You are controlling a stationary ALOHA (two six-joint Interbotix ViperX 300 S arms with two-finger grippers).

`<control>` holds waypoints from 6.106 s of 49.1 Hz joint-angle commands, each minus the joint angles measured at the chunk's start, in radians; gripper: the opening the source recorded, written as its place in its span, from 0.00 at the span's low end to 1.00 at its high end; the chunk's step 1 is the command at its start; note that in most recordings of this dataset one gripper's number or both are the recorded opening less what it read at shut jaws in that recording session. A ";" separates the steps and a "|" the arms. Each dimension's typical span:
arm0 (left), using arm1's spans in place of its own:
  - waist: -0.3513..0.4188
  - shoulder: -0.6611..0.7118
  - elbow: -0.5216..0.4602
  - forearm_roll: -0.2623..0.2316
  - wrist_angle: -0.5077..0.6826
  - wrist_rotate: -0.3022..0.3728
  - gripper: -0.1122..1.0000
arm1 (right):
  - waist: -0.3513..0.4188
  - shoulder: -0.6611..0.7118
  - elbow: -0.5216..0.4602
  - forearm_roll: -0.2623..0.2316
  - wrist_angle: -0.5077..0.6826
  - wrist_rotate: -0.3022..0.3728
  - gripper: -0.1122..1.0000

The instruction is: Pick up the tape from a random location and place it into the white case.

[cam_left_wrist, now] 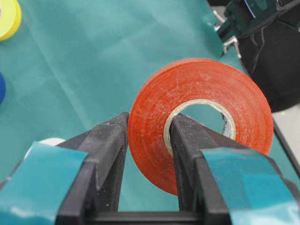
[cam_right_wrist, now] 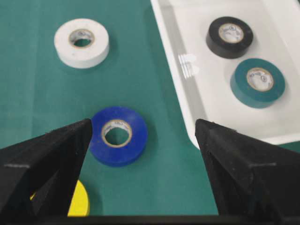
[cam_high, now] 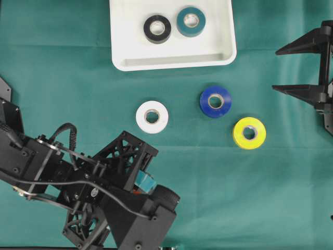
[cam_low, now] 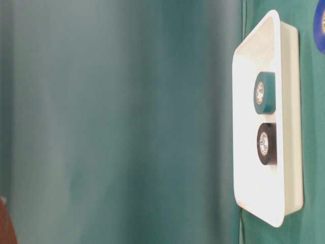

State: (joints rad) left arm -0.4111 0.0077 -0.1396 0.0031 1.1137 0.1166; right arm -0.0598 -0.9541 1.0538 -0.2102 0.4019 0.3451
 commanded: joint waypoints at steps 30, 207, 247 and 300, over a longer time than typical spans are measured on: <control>-0.003 -0.020 -0.026 0.003 -0.003 0.002 0.30 | -0.002 0.003 -0.014 -0.003 -0.003 -0.002 0.89; 0.819 -0.029 0.319 -0.002 -0.253 0.156 0.30 | -0.018 0.003 -0.014 -0.006 0.023 -0.005 0.89; 0.927 0.114 0.508 -0.002 -0.541 0.207 0.30 | -0.048 0.011 -0.011 -0.011 0.020 -0.008 0.89; 0.916 0.110 0.499 -0.011 -0.549 0.202 0.55 | -0.054 0.012 -0.012 -0.018 0.020 -0.006 0.89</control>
State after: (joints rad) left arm 0.5108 0.1396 0.3835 -0.0046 0.5737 0.3160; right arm -0.1120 -0.9465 1.0538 -0.2255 0.4295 0.3390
